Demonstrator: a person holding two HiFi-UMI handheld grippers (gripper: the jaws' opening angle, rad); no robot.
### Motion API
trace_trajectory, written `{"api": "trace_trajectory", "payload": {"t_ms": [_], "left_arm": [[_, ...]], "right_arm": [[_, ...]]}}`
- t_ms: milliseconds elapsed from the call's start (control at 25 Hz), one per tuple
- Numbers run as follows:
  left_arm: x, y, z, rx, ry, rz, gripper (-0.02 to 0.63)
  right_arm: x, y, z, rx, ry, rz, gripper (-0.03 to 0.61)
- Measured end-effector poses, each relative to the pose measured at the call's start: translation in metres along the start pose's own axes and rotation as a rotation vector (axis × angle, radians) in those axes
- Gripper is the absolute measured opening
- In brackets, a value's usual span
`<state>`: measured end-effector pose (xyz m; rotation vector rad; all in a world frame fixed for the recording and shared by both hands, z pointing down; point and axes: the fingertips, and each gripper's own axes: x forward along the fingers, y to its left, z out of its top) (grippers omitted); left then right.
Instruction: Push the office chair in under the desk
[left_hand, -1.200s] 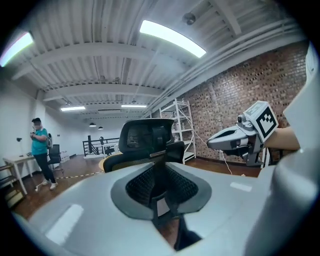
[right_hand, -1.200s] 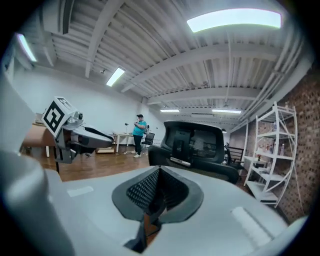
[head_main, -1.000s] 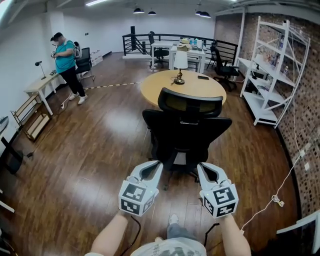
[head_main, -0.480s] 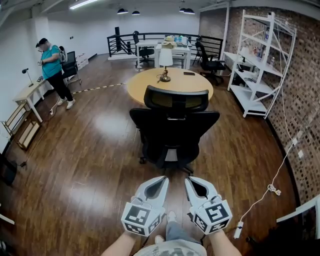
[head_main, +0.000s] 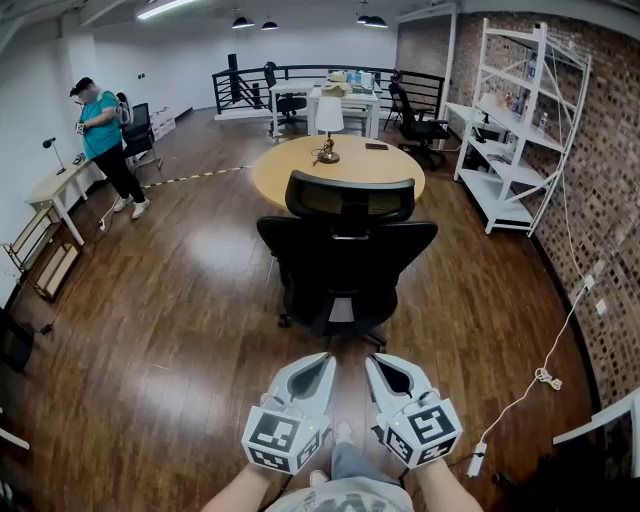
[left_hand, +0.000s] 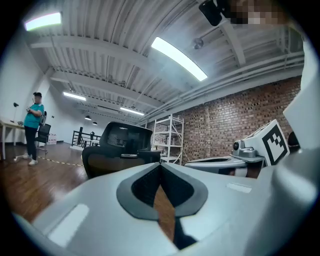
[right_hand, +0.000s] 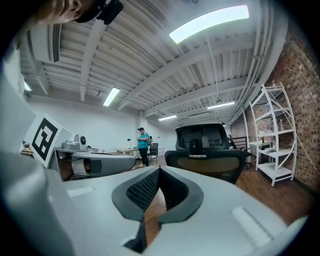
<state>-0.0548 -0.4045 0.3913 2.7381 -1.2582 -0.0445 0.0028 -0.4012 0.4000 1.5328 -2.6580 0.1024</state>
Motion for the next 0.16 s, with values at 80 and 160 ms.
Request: {"api": "trace_trajectory", "payload": {"t_ms": [80, 160], "left_arm": [[-0.0005, 0.0019, 0.0018, 0.003, -0.001, 0.006, 0.017], [-0.0011, 0.0041, 0.0038, 0.003, -0.003, 0.011, 0.017]], "right_arm": [[0.0012, 0.0017, 0.0019, -0.007, -0.001, 0.005, 0.000], [0.0021, 0.0035, 0.0040, -0.010, -0.001, 0.010, 0.000]]}}
